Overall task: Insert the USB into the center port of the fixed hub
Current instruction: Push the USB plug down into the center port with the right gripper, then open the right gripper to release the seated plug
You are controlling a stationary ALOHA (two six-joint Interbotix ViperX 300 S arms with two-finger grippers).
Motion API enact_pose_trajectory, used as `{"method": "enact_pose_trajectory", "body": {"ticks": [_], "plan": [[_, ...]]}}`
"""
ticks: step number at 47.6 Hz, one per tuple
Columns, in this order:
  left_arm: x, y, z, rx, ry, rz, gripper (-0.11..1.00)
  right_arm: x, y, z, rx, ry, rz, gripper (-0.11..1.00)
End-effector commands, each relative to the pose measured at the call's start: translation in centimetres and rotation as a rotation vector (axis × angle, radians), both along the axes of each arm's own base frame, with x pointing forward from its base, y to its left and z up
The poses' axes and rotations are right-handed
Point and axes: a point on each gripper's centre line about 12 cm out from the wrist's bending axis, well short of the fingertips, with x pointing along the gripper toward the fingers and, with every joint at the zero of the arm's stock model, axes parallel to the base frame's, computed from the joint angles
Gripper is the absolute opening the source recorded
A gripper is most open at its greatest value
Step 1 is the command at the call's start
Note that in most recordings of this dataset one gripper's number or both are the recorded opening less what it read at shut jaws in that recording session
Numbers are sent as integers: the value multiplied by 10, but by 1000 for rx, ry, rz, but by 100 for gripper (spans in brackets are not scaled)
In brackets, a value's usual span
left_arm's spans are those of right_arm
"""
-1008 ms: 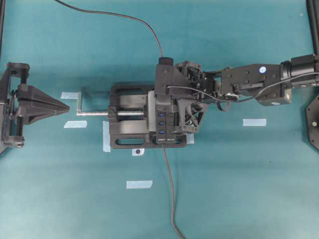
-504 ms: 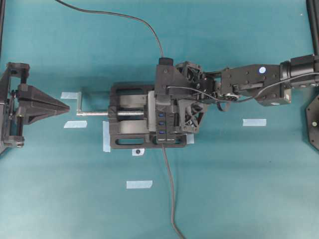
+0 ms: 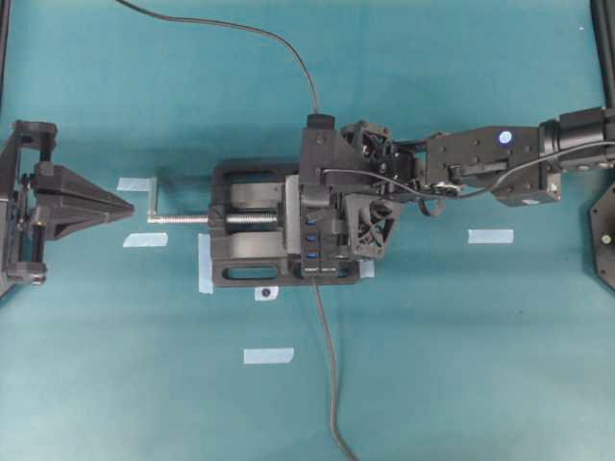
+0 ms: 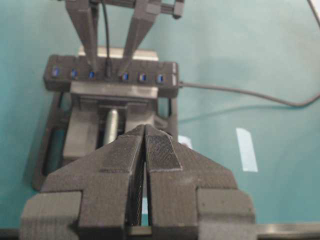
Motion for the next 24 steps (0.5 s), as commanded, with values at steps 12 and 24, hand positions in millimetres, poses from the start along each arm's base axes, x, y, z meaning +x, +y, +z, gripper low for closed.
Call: {"method": "enact_pose_trajectory", "body": {"ticks": [12,24], "plan": [[2,0,6,-1,-20,2,0,2,3,14,5,-28,-2,83],[2,0,6,-3,-20,2,0,0,3,23,3,-50,0,84]]}}
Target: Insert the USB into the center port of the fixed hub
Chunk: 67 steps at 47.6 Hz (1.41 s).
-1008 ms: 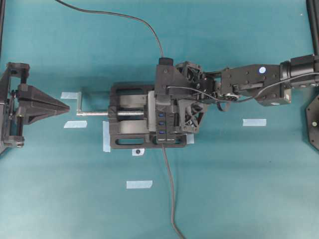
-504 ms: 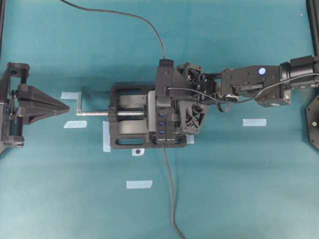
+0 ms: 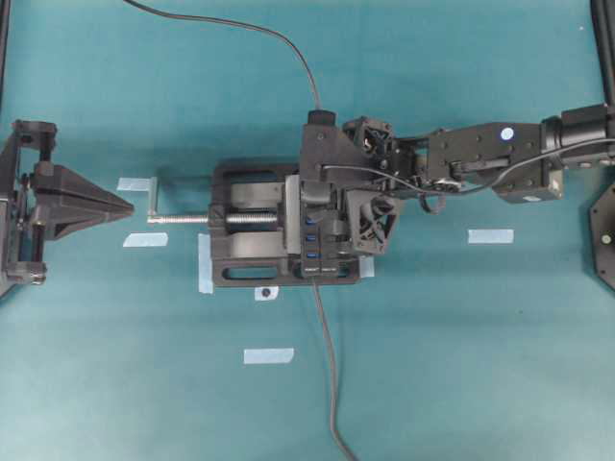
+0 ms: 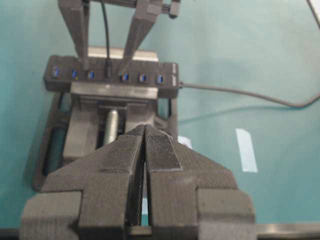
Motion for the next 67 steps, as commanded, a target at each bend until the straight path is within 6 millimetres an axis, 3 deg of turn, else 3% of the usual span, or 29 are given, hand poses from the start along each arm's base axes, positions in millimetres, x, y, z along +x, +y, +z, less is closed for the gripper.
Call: {"method": "enact_pose_trajectory", "body": {"ticks": [1,14,67], "plan": [[2,1,5,2,-18,3,0,1,5,19,2,-49,6,84],[2,1,5,0,-17,3,0,-3,5,36,-1,-88,6,84],[2,1,7,-1,-23,3,0,-39,5,62,-8,-179,-2,84]]}}
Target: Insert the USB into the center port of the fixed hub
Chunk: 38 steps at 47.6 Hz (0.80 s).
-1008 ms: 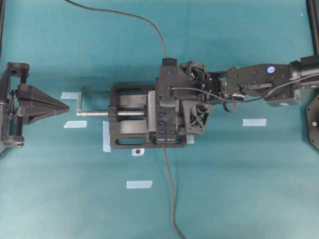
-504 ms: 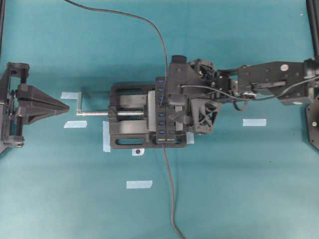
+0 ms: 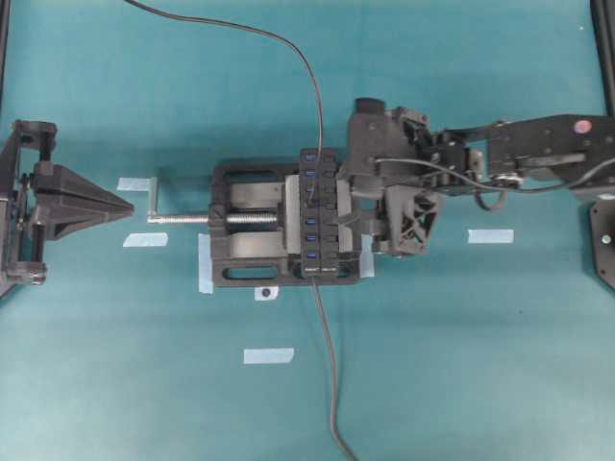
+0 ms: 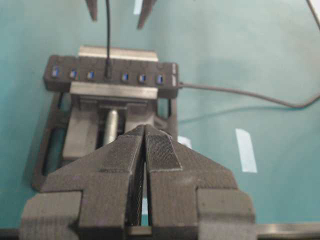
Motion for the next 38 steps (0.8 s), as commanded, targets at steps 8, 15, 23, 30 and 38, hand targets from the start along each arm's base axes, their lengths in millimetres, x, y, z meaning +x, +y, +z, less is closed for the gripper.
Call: {"method": "enact_pose_trajectory", "body": {"ticks": [8,15,23,30,38], "plan": [[2,0,7,2,-25,1,0,-10,-1,18,1,-69,-11,84],[2,0,7,2,-25,1,0,-16,0,23,-1,-89,-10,84],[1,0,8,3,-31,1,0,-22,0,28,-3,-124,-12,84],[0,0,9,5,-35,0,0,-27,0,31,-7,-167,-11,84],[0,0,9,5,-38,0,0,-33,1,36,-11,-233,-8,84]]}}
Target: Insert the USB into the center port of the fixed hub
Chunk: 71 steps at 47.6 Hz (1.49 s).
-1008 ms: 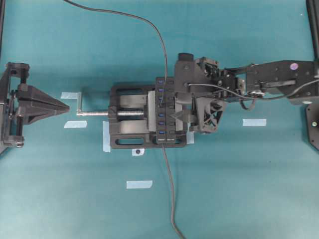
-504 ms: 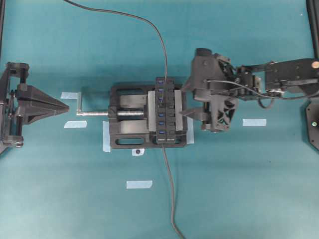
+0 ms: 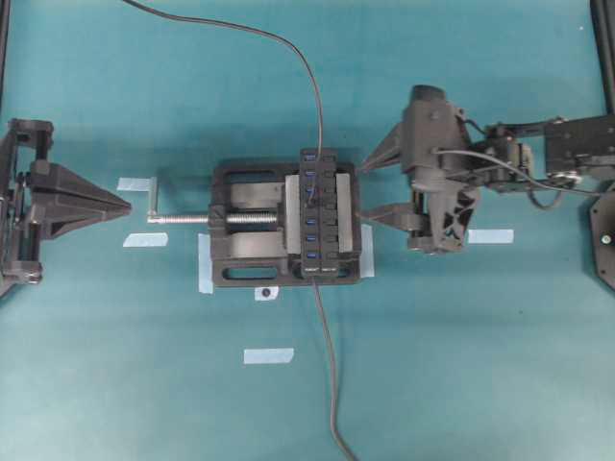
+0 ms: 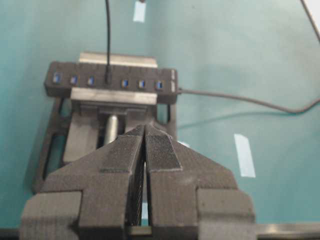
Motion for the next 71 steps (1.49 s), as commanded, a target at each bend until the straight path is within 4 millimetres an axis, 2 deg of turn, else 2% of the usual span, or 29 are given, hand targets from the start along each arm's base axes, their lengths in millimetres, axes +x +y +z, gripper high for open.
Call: {"method": "enact_pose_trajectory", "body": {"ticks": [1,12,71], "plan": [[2,0,5,3,-18,1,0,-2,0,16,1,-85,-6,84],[2,0,5,3,-17,1,0,-9,0,16,-1,-123,-6,84],[2,0,5,3,-17,1,0,-11,3,13,0,-117,0,84]]}}
